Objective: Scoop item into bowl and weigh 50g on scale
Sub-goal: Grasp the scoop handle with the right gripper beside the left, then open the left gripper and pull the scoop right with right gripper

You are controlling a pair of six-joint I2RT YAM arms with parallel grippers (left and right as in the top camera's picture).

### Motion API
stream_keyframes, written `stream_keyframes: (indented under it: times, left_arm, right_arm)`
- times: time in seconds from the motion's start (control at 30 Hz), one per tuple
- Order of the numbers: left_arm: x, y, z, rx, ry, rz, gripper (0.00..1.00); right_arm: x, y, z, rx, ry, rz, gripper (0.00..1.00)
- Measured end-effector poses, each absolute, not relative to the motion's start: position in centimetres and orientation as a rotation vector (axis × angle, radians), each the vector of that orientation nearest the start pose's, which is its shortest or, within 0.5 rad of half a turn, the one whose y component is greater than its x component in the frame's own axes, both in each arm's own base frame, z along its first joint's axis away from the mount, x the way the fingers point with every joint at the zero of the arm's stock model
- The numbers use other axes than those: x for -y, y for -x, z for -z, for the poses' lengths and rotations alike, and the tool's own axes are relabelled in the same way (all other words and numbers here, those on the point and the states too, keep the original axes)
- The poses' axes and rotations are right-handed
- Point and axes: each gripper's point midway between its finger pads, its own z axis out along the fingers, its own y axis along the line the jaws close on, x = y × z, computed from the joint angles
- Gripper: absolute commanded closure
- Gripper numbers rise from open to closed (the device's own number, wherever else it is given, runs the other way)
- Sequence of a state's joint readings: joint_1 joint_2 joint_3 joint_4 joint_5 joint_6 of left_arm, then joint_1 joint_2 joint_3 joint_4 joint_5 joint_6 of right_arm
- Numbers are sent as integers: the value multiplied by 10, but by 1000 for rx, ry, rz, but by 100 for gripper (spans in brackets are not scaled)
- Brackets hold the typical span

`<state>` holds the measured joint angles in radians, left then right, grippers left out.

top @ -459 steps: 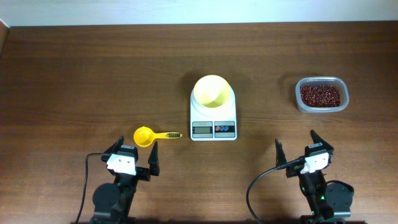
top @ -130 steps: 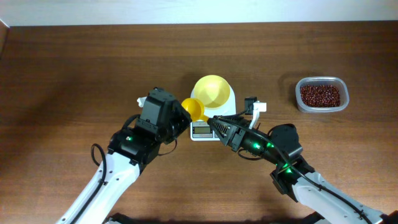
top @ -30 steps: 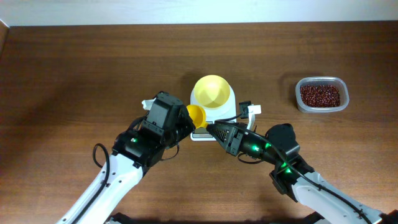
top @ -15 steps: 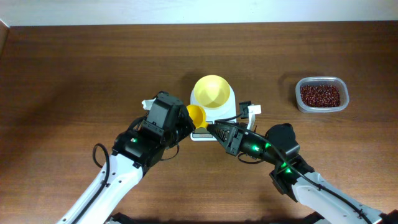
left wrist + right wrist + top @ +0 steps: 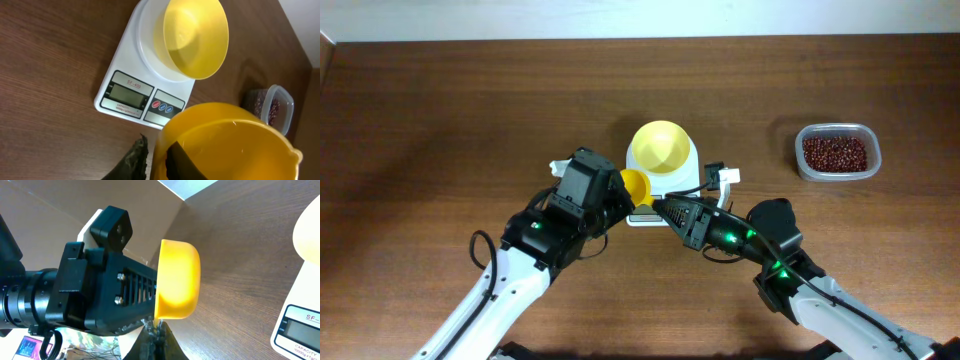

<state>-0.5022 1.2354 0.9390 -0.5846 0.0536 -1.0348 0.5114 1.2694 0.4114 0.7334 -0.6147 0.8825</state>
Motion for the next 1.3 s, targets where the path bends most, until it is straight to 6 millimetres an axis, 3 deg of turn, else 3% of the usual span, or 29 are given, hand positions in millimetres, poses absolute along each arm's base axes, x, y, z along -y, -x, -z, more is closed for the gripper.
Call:
stream_keyframes:
  times: [0.07, 0.37, 0.53, 0.77, 0.87, 1.0, 1.17, 1.23, 1.3]
  left_arm:
    - [173, -295, -159, -2510, 653, 697, 61]
    - [177, -303, -167, -2466, 636, 730, 35]
    - [173, -305, -167, -2452, 642, 701, 22]
    - [163, -310, -168, -2417, 664, 639, 11]
    - [155, -312, -181, -2356, 674, 619, 2]
    - [138, -314, -201, -2255, 695, 571, 1]
    - [131, -307, -191, -2297, 693, 508, 1]
    - [136, -307, -193, -2322, 571, 494, 1]
    - [146, -308, -196, -2343, 318, 471, 1]
  right_arm:
    - [-263, -265, -193, -1926, 169, -1508, 96]
    - [-256, -277, -188, -1922, 123, -1427, 96]
    - [-255, -279, -188, -1912, 129, -1397, 96]
    - [-251, -284, -187, -1862, 238, -1268, 96]
    - [-245, -293, -185, -1856, 204, -1200, 96]
    - [-221, -313, -185, -1840, 128, -1118, 96]
    - [-192, -320, -205, -1782, 130, -1131, 96]
    - [-184, -319, -215, -1750, 150, -1142, 96]
    - [-177, -315, -226, -1719, 175, -1151, 96]
